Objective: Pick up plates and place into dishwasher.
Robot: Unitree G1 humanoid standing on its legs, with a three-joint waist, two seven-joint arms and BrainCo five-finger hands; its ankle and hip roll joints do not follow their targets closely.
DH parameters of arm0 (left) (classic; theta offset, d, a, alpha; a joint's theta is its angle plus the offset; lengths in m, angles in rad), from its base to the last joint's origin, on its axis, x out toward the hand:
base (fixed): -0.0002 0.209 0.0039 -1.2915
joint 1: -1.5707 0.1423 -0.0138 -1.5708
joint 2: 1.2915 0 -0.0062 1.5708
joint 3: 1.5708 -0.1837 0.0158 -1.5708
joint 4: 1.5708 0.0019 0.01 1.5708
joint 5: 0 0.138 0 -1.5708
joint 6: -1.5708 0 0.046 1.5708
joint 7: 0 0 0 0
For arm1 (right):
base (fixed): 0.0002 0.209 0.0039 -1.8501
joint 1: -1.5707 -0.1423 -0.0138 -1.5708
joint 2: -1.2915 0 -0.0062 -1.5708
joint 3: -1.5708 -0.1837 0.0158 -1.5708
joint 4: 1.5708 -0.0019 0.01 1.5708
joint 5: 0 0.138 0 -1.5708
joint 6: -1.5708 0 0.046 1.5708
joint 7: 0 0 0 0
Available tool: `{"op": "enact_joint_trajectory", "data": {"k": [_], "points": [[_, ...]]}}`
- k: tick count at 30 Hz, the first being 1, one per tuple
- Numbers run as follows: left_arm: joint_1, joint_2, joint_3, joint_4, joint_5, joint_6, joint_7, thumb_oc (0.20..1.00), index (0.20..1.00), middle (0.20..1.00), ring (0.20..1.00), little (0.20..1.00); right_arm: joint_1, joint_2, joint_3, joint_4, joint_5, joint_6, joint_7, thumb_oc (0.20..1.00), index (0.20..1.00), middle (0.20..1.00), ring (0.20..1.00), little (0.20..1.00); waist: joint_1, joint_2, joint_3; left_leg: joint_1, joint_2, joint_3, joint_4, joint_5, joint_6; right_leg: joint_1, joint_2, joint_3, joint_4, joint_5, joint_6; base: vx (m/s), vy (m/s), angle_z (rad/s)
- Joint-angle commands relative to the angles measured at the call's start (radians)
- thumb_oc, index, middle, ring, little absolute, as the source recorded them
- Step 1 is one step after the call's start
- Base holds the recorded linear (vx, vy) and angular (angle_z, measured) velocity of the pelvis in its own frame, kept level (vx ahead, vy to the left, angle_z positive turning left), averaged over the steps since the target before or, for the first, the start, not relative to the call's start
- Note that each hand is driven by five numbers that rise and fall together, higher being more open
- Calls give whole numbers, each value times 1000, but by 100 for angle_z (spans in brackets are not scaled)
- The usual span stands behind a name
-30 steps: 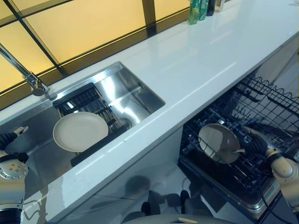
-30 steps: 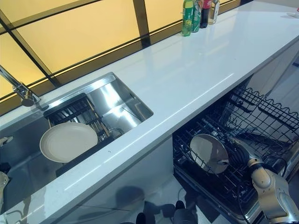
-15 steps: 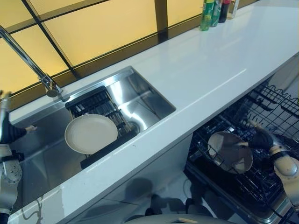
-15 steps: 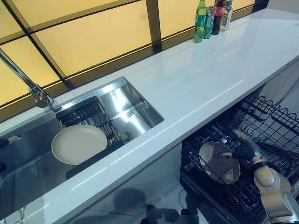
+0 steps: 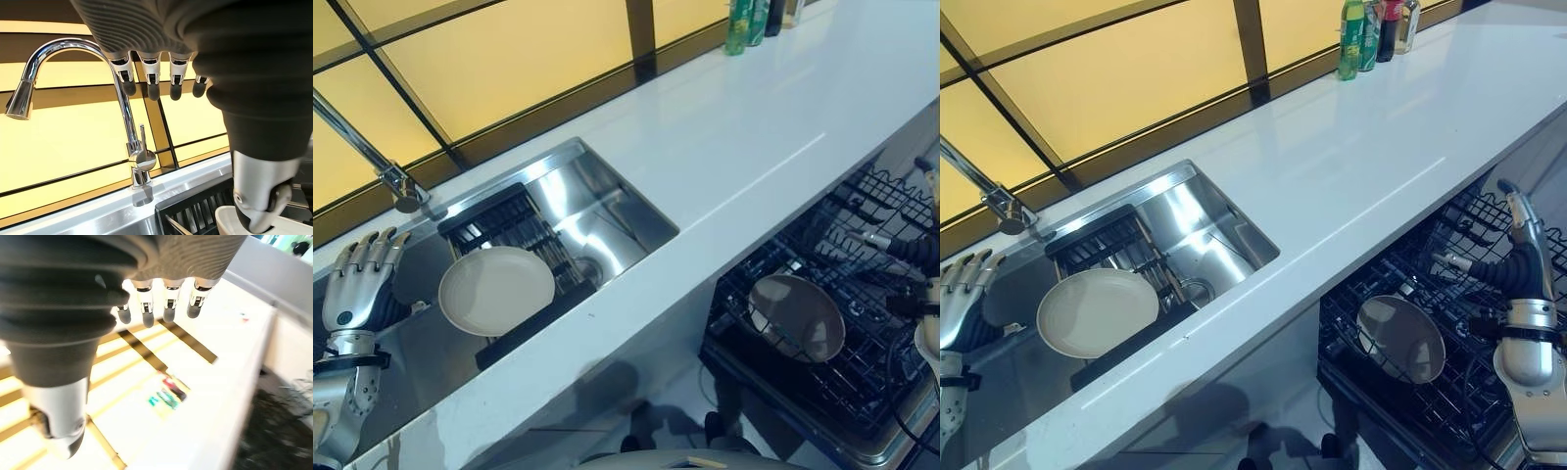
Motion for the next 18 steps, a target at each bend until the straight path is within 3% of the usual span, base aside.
{"op": "enact_joint_trajectory", "data": {"k": [1,9,18], "points": [[-30,113,9,2,48,-1,5,1000,1000,1000,1000,1000,-82,-17,16,-79,33,-78,-61,1000,1000,1000,1000,1000,31,-90,-42,-59,-57,8,34,35,45,-5,-42,21,61,-24,42,25,42,5],[-12,181,-14,-19,183,-45,-28,1000,1000,1000,1000,1000,-96,-43,27,-77,54,-48,-82,1000,1000,1000,1000,1000,56,-96,-50,-65,-62,2,48,30,48,-2,-56,2,58,-15,52,15,34,10],[7,243,-27,-8,140,-51,-36,1000,1000,1000,1000,1000,-107,-62,44,-68,77,-38,-85,1000,1000,1000,1000,1000,63,-99,-54,-63,-65,6,47,27,52,-1,-67,-2,47,-5,65,0,36,9]]}}
